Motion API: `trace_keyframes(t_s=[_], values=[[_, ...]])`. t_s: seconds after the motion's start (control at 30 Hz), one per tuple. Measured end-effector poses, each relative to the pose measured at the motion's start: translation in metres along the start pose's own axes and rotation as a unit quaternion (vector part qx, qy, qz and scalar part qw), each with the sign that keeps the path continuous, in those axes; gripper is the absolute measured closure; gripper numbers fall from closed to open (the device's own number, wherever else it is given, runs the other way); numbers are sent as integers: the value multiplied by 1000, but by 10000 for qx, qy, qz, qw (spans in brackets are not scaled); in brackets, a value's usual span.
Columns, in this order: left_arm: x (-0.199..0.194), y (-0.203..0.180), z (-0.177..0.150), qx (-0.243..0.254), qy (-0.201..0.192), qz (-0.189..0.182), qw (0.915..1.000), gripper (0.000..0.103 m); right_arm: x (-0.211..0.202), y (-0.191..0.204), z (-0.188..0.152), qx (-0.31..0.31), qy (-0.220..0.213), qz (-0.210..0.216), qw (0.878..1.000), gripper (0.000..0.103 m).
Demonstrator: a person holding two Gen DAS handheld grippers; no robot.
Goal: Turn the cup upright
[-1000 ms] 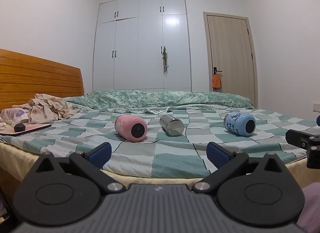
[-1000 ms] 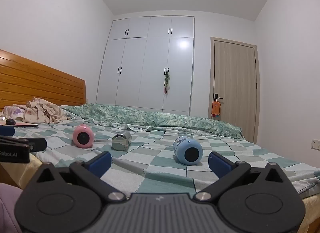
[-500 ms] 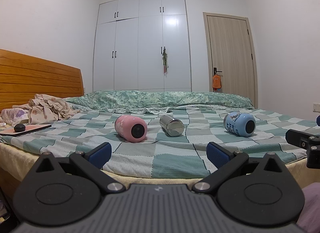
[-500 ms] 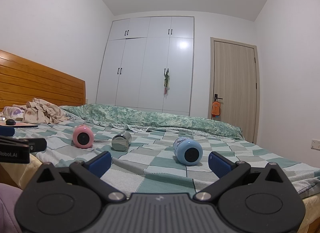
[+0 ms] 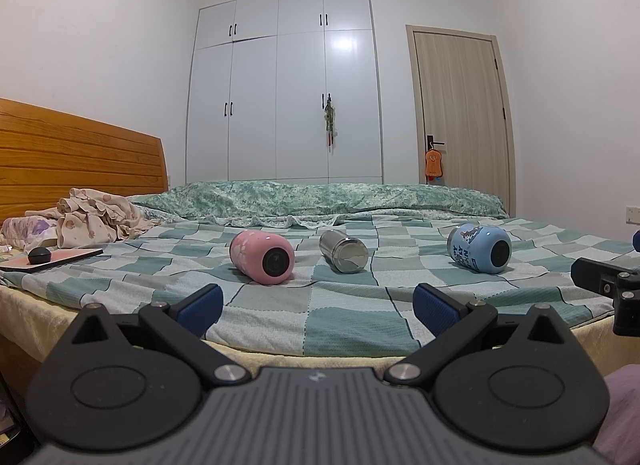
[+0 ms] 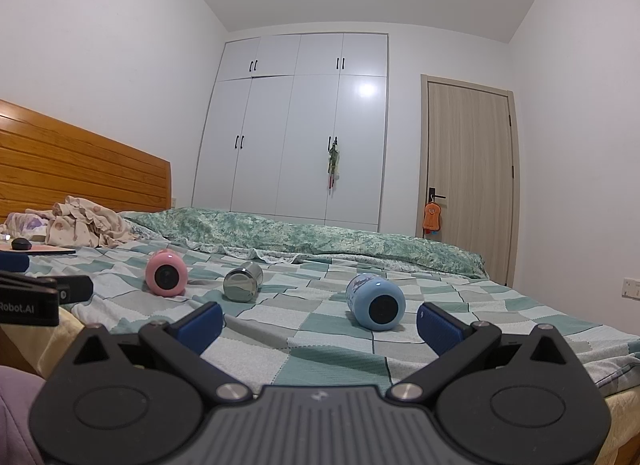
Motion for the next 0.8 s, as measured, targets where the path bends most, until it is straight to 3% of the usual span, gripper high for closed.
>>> trace_keyframes(t_s=[0.8], values=[[0,2,1,4,-12,1,10000,0,0,0,0,2,-4,0,10000,0]])
Point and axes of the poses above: each gripper's, at about its wrist camera, not at the fingertips, and x roughly the way its jaws point, y to its left, z to its top, the point moved 4 cm from there along x, roughly the way its jaws point, and after that the axes turned 2 degrees about -z, right-handed, at the moved point
